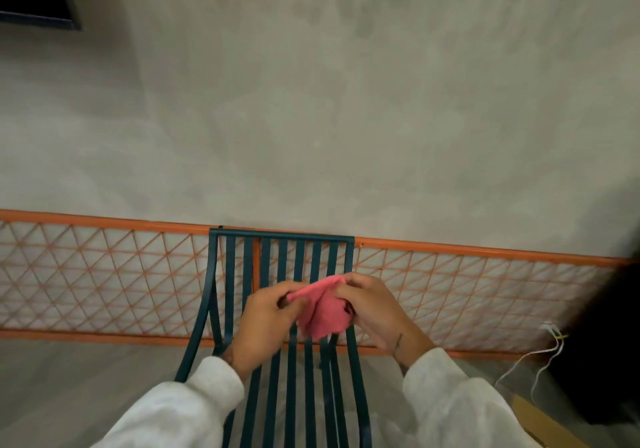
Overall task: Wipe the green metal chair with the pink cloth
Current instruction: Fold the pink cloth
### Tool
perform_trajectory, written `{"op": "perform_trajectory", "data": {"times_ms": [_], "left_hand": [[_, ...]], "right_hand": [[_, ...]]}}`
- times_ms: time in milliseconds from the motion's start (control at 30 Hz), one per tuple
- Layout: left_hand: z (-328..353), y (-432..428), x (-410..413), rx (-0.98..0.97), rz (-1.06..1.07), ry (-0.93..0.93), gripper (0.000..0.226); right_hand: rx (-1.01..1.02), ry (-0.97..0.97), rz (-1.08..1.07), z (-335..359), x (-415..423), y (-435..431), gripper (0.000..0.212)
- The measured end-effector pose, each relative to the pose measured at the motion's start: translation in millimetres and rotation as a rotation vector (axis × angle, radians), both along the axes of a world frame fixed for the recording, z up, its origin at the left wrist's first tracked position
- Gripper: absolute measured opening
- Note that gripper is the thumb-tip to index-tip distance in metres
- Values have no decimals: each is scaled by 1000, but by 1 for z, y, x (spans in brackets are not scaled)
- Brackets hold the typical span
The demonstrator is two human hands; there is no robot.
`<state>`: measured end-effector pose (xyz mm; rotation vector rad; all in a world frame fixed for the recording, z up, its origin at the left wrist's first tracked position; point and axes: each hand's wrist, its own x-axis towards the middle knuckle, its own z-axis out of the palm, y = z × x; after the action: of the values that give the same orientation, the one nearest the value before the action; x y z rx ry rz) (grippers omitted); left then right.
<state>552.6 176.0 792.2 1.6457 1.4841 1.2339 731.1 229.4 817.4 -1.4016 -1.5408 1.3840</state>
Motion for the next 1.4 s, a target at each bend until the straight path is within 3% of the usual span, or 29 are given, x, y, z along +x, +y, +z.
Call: {"op": "perform_trajectory", "data": {"times_ms": [167,333,467,633,733,900,1000,1100,1233,1400], "left_hand": [[29,5,-3,-49,103,22,16],[51,18,-5,-69,89,-20,11],[59,20,-15,-113,119,-79,12],[61,17,-24,-254,146,-273,16],[57,16,-16,-276,190,-280,17],[60,11,3,-239,134,-326,16],[68,8,11,-200,77,-329,16],[74,7,15,-142,69,-273,16],[79,4,17,-99,51,-243,23],[81,-1,20,-105,33,-273,27]], "right_hand": [[109,-176,153,7,26,2,23],[141,-284,258,-2,39,1,14],[163,-223,189,1,52,4,11],[89,6,150,22,62,16,16],[91,23,207,38,54,19,21],[84,58,326,69,34,10,9],[37,91,425,84,28,3,17],[35,35,516,94,24,2,25],[114,-77,468,97,18,1,12],[201,-167,429,98,13,0,16]]}}
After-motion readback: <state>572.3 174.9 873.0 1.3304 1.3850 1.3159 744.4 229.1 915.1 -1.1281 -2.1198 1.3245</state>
